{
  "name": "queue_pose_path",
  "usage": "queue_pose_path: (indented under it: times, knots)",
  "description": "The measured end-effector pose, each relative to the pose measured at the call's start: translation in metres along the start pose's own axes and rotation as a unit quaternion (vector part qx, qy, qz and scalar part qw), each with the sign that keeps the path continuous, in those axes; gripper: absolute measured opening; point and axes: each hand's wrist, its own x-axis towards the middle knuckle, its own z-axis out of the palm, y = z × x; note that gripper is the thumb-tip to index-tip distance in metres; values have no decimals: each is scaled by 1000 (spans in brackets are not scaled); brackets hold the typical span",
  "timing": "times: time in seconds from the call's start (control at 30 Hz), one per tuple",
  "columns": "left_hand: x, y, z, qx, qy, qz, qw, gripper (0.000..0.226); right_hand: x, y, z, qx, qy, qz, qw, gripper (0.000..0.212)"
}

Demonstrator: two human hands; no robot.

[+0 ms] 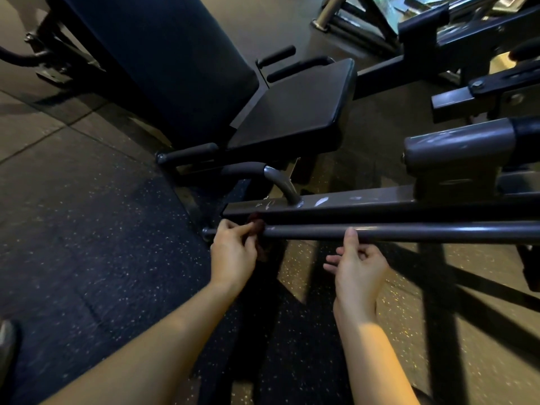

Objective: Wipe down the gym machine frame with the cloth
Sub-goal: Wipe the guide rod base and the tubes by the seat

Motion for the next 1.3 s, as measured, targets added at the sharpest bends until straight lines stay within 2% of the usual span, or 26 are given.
queue_pose_path:
  times: [0.07, 0.2, 0.23, 0.3, 0.4, 0.47, 0.53, 0.6, 0.77, 0.93, 1.0, 1.1, 1.3]
  knots:
    - [-6, 5, 3, 31, 9, 19, 999, 28, 2, 0, -1, -9, -1, 0, 1000, 26]
    - [-51, 49, 32, -26, -72, 163, 984, 34, 4, 0, 4, -17, 16, -3, 1000, 30]
    - [-53, 48, 34, -22, -61, 177, 982, 34, 4, 1, 6, -16, 17, -2, 1000, 30]
    - [-38, 30, 25, -12, -23, 141, 990, 33, 3, 1, 5, -9, 15, 1, 1000, 29]
    - [-7, 0, -1, 30, 14, 10, 999, 30, 3, 0, 1, -11, 3, -2, 1000, 28]
    - [-5, 8, -1, 64, 0, 42, 997, 29, 3, 0, -1, -12, -2, 1, 1000, 28]
    - [-23, 30, 9, 35, -41, 130, 990, 32, 3, 0, 1, -9, 1, 12, 1000, 27]
    - [-37, 38, 15, 3, -63, 164, 984, 34, 4, 0, 4, -3, 9, 17, 1000, 27]
    - [3, -1, -10, 24, -41, -6, 999, 30, 1, -1, 2, -2, 9, 15, 1000, 22]
    - [-28, 25, 17, -53, -81, 77, 992, 35, 1, -2, 4, 3, 10, 17, 1000, 24]
    - [-26, 24, 23, -100, -68, 50, 991, 33, 2, -1, 4, 3, 12, 16, 1000, 23]
    - [-5, 15, 12, -160, -31, -60, 985, 24, 1, 0, 0, -9, 6, 8, 1000, 23]
    - [-6, 20, 13, -164, -19, -89, 982, 23, 1, -4, -7, -24, -3, 14, 1000, 23]
